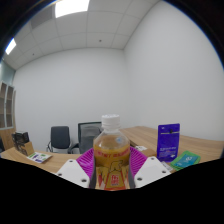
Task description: Pour water
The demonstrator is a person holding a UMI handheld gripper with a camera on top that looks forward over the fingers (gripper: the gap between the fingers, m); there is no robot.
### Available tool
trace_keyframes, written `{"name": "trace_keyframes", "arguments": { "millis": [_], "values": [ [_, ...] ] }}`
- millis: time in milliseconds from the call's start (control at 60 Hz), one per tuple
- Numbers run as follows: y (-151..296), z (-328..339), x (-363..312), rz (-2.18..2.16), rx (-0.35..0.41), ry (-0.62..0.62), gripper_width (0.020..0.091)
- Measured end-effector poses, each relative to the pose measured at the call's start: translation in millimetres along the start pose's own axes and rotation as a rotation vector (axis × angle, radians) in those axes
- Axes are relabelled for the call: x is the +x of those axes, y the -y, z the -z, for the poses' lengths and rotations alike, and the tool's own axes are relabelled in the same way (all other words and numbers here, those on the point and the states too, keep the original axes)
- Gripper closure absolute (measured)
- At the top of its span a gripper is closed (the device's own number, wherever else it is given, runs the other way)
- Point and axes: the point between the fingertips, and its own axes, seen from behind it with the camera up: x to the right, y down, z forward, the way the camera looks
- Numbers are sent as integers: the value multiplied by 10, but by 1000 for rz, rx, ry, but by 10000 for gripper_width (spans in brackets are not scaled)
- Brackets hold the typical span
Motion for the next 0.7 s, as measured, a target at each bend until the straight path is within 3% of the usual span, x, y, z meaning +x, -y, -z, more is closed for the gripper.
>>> {"name": "trace_keyframes", "arguments": {
  "millis": [150, 267, 433, 567, 667, 700],
  "values": [
    [-616, -162, 56, 45, -124, 33, 655],
    [-866, -206, 112, 71, -166, 38, 639],
    [-816, -191, 147, 21, -122, 48, 620],
    [-850, -135, 104, 57, -156, 66, 479],
    [-791, 17, 93, 27, -196, 93, 251],
    [-738, 108, 89, 21, -198, 95, 254]
  ]
}}
